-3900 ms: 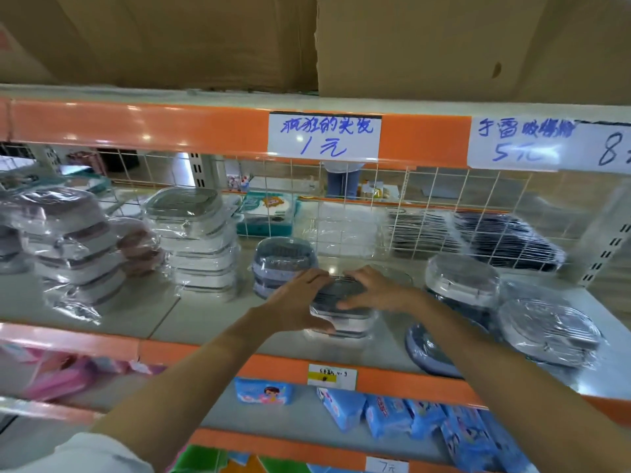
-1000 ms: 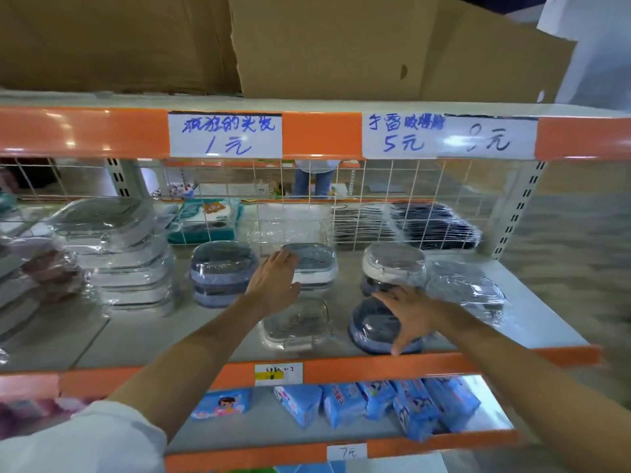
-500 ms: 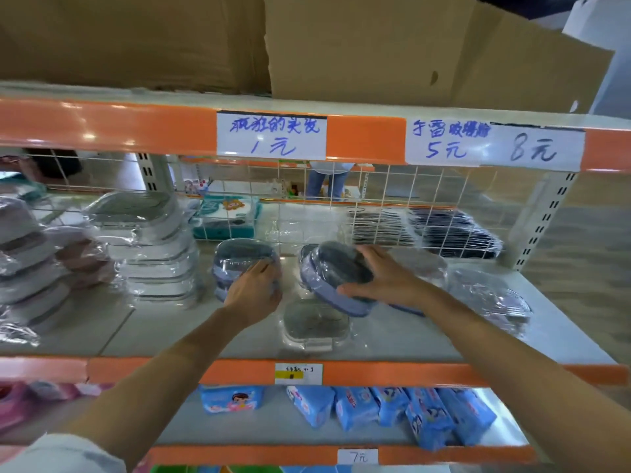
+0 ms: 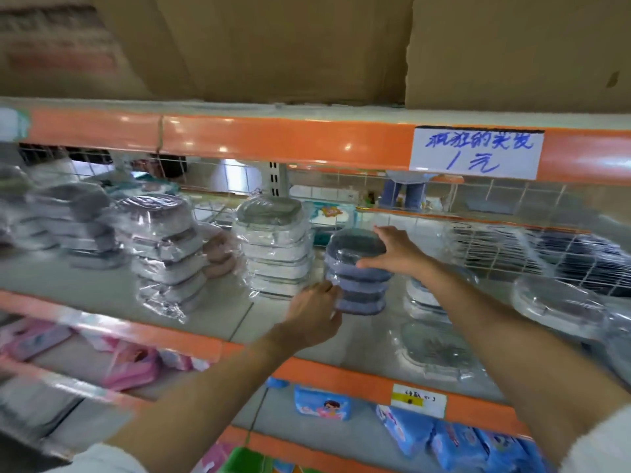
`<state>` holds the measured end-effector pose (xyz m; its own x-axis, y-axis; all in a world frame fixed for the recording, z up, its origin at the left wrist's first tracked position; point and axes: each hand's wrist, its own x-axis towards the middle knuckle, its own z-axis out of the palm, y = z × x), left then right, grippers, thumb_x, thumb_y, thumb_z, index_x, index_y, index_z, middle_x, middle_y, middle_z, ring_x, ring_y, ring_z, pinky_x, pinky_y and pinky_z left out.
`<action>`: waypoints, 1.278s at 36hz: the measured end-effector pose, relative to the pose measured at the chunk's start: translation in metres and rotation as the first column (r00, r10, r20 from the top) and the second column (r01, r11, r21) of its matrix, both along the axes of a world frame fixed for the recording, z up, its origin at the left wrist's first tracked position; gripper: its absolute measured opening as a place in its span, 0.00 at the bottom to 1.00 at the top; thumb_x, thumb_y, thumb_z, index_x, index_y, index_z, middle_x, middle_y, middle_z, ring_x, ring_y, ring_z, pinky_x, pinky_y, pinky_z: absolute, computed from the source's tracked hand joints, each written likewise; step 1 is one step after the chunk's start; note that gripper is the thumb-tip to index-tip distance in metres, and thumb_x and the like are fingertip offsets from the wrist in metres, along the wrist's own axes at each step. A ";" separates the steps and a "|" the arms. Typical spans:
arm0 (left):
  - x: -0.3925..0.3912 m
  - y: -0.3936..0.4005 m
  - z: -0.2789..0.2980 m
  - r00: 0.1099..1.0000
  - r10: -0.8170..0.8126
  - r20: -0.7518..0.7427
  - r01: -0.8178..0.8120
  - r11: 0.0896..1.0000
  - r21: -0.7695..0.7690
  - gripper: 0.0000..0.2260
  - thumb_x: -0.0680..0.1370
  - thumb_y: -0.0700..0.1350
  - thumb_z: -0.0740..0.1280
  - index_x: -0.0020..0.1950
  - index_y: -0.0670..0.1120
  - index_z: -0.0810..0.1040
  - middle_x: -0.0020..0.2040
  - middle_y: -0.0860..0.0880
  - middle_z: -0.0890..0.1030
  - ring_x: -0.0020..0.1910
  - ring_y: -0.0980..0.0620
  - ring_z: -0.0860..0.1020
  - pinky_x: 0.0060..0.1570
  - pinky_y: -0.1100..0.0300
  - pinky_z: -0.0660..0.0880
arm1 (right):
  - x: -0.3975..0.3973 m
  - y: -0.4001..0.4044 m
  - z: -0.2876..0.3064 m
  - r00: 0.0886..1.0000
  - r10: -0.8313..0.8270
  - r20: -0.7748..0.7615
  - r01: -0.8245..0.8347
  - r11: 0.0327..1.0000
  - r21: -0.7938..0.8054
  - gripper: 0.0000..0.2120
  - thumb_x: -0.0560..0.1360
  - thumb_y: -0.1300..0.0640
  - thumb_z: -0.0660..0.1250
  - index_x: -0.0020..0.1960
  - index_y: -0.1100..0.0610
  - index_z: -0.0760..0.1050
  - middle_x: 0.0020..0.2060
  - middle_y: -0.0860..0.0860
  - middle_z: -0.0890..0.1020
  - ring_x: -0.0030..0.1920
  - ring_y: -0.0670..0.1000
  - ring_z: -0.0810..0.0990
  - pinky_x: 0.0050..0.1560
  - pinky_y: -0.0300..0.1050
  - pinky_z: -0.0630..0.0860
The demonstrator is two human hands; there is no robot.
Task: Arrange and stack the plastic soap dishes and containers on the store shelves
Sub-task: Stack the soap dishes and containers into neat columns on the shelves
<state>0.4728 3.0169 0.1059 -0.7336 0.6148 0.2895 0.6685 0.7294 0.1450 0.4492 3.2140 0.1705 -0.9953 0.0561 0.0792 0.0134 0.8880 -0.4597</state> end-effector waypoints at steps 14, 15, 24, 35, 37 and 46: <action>0.008 0.051 0.010 0.953 -0.302 -0.015 0.302 0.953 -0.019 0.09 0.70 0.41 0.65 0.46 0.37 0.79 0.45 0.38 0.81 0.40 0.37 0.80 0.36 0.54 0.76 | 0.035 0.044 -0.006 0.992 -0.076 0.102 0.085 0.993 -0.088 0.40 0.73 0.44 0.70 0.76 0.58 0.56 0.74 0.54 0.62 0.72 0.54 0.65 0.67 0.46 0.63; 0.008 0.060 0.009 0.949 -0.314 -0.011 0.314 0.949 -0.023 0.09 0.70 0.42 0.63 0.44 0.37 0.78 0.43 0.38 0.80 0.39 0.37 0.80 0.35 0.55 0.76 | 0.042 0.054 -0.006 0.988 -0.092 0.123 0.100 0.993 -0.065 0.40 0.73 0.43 0.69 0.76 0.59 0.56 0.75 0.54 0.62 0.72 0.54 0.65 0.68 0.46 0.64; 0.030 0.159 0.014 0.966 -0.255 0.043 0.256 0.967 -0.008 0.16 0.78 0.46 0.62 0.65 0.44 0.74 0.63 0.43 0.76 0.59 0.42 0.76 0.53 0.53 0.75 | 0.129 0.168 -0.011 0.959 -0.220 0.179 0.202 0.973 0.114 0.27 0.76 0.53 0.68 0.71 0.61 0.66 0.68 0.57 0.71 0.66 0.56 0.71 0.61 0.43 0.66; 0.050 0.297 0.011 0.913 -0.359 0.194 0.368 0.930 -0.009 0.25 0.77 0.50 0.65 0.70 0.38 0.66 0.68 0.42 0.69 0.65 0.43 0.70 0.64 0.52 0.68 | 0.207 0.288 -0.009 0.917 -0.347 0.198 0.310 0.931 0.194 0.28 0.77 0.50 0.66 0.73 0.61 0.64 0.71 0.57 0.68 0.69 0.55 0.67 0.64 0.41 0.63; 0.054 0.320 0.013 0.897 -0.391 0.208 0.401 0.916 -0.008 0.29 0.77 0.50 0.67 0.72 0.38 0.63 0.71 0.42 0.65 0.68 0.43 0.67 0.66 0.52 0.65 | 0.217 0.305 -0.015 0.914 -0.350 0.207 0.316 0.931 0.180 0.31 0.76 0.47 0.66 0.73 0.61 0.62 0.72 0.56 0.66 0.71 0.54 0.66 0.67 0.43 0.62; 0.050 0.377 0.024 0.905 -0.255 0.341 0.360 0.886 -0.293 0.47 0.74 0.53 0.71 0.77 0.41 0.40 0.78 0.46 0.41 0.77 0.46 0.46 0.75 0.52 0.49 | 0.255 0.342 -0.018 0.905 -0.209 0.371 0.187 0.978 0.095 0.36 0.75 0.52 0.70 0.76 0.58 0.56 0.74 0.51 0.61 0.73 0.51 0.60 0.60 0.31 0.57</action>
